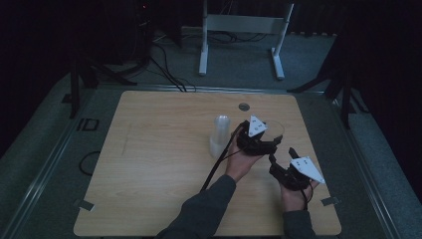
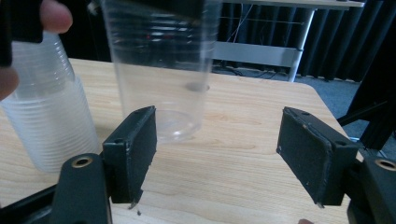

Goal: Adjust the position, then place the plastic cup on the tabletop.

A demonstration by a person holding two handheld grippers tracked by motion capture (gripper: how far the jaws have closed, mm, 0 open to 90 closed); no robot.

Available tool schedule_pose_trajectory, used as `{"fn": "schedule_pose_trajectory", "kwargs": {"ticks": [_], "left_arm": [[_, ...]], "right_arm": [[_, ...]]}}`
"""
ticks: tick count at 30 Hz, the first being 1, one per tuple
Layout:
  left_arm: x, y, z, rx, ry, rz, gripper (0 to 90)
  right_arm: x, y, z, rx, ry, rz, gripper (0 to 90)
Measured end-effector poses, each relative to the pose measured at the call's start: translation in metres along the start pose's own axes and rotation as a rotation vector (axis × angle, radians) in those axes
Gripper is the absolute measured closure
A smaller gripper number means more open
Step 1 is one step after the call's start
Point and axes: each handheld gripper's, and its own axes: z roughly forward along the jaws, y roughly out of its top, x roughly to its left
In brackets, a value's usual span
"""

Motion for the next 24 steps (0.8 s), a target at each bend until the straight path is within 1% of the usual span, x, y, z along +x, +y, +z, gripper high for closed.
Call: {"fn": "schedule_pose_trajectory", "kwargs": {"ticks": [5,8,14,17,19,22,24], "left_arm": [[0.001,-0.004,-0.001,0.009,0.002,0.004,28.3],[0.001,-0.005,-0.001,0.002,-0.001,-0.004,28.3],[0.0,-0.006,-0.005,-0.003,-0.001,0.005,28.3],[0.001,-0.006,-0.007,-0.006,-0.002,0.007,28.3],[0.001,-0.007,-0.007,-0.012,-0.002,-0.002,28.4],[0.001,-0.008,-0.008,-0.011,0.001,0.007,28.4],[0.001,-0.008,-0.008,-0.011,0.001,0.006,28.3]], "right_arm": [[-0.006,0.0,-0.002,-0.008,-0.025,0.018,28.1],[-0.009,0.0,-0.003,-0.011,-0.033,0.032,28.1],[-0.012,0.0,-0.003,-0.01,-0.04,0.043,28.1],[-0.013,0.0,-0.003,-0.009,-0.044,0.046,28.1],[-0.014,-0.001,-0.002,-0.008,-0.046,0.049,28.1],[-0.014,-0.001,-0.002,-0.003,-0.045,0.051,28.1],[-0.014,-0.001,-0.002,-0.001,-0.047,0.05,28.1]]}}
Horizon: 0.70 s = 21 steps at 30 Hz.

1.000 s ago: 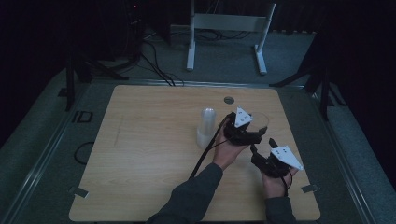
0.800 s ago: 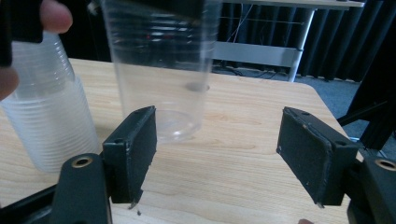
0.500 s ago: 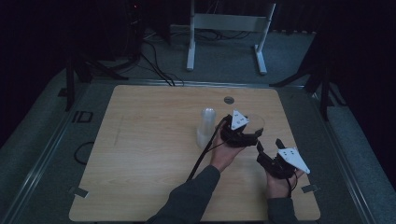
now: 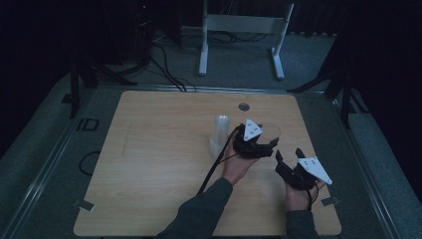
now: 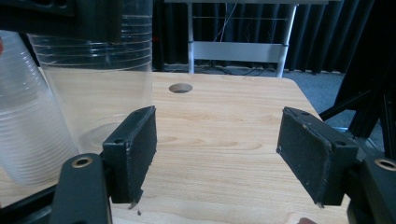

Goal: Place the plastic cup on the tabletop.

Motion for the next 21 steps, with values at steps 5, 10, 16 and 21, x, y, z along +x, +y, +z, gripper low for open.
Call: {"fn": "schedule_pose_trajectory", "kwargs": {"ticks": [5,10,16,21], "left_arm": [[-0.003,0.0,-0.003,-0.014,-0.003,0.012,28.4],[-0.006,-0.002,-0.007,-0.026,-0.009,0.017,28.4],[-0.006,-0.004,-0.009,-0.031,-0.01,0.013,28.4],[-0.005,-0.007,-0.015,-0.044,-0.008,0.005,28.4]], "right_arm": [[-0.001,0.001,0.0,-0.001,-0.003,0.007,28.3],[-0.002,0.0,0.001,-0.002,-0.005,0.003,28.3],[-0.003,0.001,0.001,-0.004,-0.009,0.007,28.3],[-0.003,0.001,0.001,-0.004,-0.012,0.005,28.3]]}}
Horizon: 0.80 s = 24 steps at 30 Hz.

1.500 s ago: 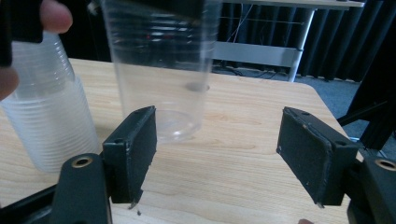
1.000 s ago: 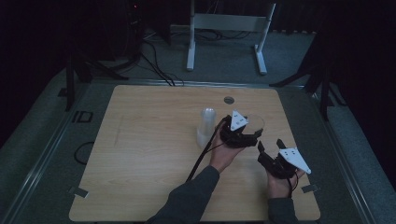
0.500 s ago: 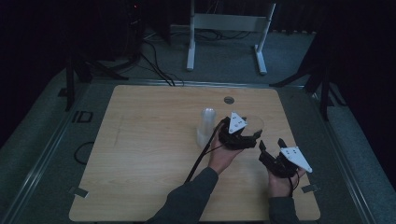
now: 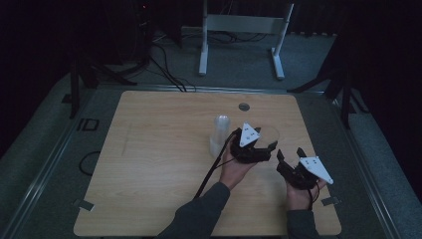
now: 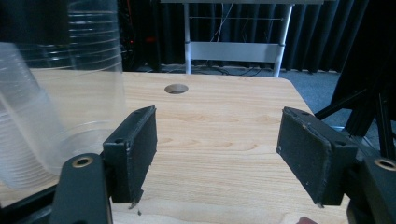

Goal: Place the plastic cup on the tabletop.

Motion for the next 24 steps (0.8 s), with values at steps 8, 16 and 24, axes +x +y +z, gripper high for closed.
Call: {"fn": "schedule_pose_trajectory", "kwargs": {"ticks": [8,16,24], "left_arm": [[0.002,-0.006,-0.008,0.005,-0.009,-0.002,28.4],[0.005,-0.016,-0.016,-0.005,0.0,-0.015,28.4],[0.006,-0.024,-0.02,-0.014,0.002,-0.025,28.4]], "right_arm": [[-0.001,0.001,0.001,0.012,-0.001,-0.001,28.9],[0.0,0.001,0.001,0.016,-0.007,0.002,30.2],[0.0,0.0,0.002,0.022,-0.005,-0.011,30.2]]}}
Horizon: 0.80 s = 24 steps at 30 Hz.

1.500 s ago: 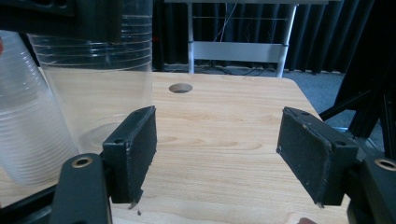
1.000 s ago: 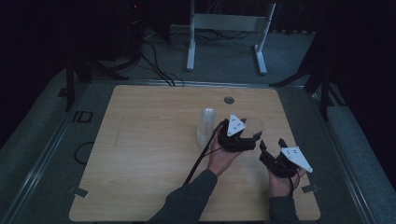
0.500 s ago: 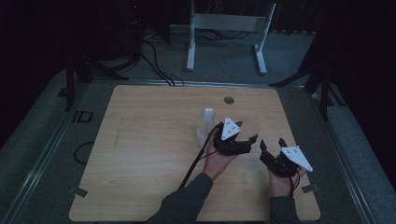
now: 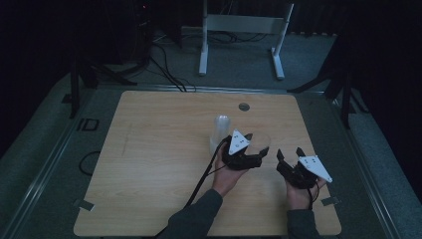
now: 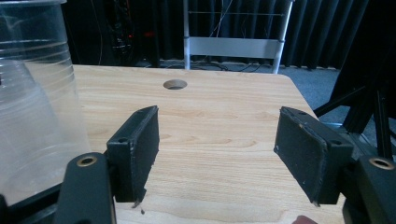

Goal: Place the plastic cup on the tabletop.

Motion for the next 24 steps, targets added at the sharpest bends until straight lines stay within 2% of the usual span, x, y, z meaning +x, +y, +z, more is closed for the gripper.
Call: {"fn": "schedule_pose_trajectory", "kwargs": {"ticks": [5,24], "left_arm": [[0.001,-0.004,-0.002,-0.002,-0.004,0.01,28.4],[0.005,-0.018,-0.009,-0.009,-0.001,0.004,28.3]], "right_arm": [[0.0,0.0,0.0,0.004,-0.003,0.0,31.0],[0.002,-0.001,0.001,0.012,0.0,-0.01,31.3]]}}
